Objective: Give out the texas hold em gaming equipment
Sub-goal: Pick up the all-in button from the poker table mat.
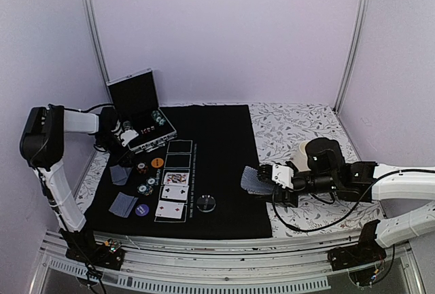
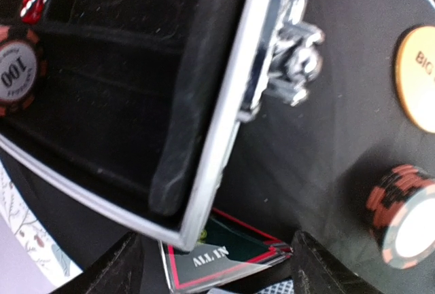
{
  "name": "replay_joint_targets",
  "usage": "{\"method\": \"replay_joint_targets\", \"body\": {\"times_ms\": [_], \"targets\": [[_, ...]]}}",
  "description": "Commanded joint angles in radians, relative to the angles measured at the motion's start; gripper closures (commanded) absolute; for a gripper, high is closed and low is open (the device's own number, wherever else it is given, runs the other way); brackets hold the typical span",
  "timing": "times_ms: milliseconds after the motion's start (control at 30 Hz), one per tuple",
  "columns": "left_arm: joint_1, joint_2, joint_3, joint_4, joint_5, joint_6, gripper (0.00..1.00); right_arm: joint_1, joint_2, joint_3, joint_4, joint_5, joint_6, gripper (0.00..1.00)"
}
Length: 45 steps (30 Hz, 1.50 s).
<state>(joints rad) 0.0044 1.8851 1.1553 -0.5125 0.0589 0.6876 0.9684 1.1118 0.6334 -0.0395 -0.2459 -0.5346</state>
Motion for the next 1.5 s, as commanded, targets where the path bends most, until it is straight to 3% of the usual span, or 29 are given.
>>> {"method": "replay_joint_targets", "body": {"times_ms": [0, 100, 433, 767, 867, 967, 1267, 1300, 1400, 1467], "targets": [[0.025, 0.013, -0.025, -0.034, -0.083, 0.018, 0.23, -0.002, -0.021, -0.015, 0.027, -0.011, 0.002, 0.44], [0.029, 0.012, -0.018, -0.052, -0.066, 0.011, 0.18, -0.003, -0.022, -0.018, 0.027, -0.009, 0.002, 0.44], [0.031, 0.036, 0.02, -0.133, 0.044, 0.007, 0.23, -0.002, -0.027, -0.019, 0.023, -0.008, 0.002, 0.44], [0.031, 0.065, 0.026, -0.182, 0.039, 0.003, 0.23, -0.002, -0.03, -0.024, 0.029, -0.006, -0.001, 0.44], [0.027, 0.072, 0.043, -0.185, 0.039, 0.007, 0.26, -0.002, -0.029, -0.026, 0.029, -0.006, -0.001, 0.44], [0.026, 0.072, 0.05, -0.19, 0.043, 0.021, 0.38, -0.003, -0.027, -0.028, 0.03, -0.006, -0.001, 0.44], [0.026, 0.067, 0.043, -0.142, 0.002, 0.041, 0.48, -0.003, -0.024, -0.026, 0.028, -0.004, -0.004, 0.44], [0.026, 0.064, 0.046, -0.14, -0.001, 0.042, 0.48, -0.002, -0.024, -0.025, 0.027, -0.004, -0.004, 0.44], [0.025, 0.063, 0.053, -0.133, -0.002, 0.027, 0.19, -0.002, -0.027, -0.025, 0.026, -0.004, -0.005, 0.44], [0.016, 0.059, 0.062, -0.133, 0.029, 0.017, 0.11, -0.003, -0.027, -0.023, 0.025, -0.004, -0.005, 0.44]]}}
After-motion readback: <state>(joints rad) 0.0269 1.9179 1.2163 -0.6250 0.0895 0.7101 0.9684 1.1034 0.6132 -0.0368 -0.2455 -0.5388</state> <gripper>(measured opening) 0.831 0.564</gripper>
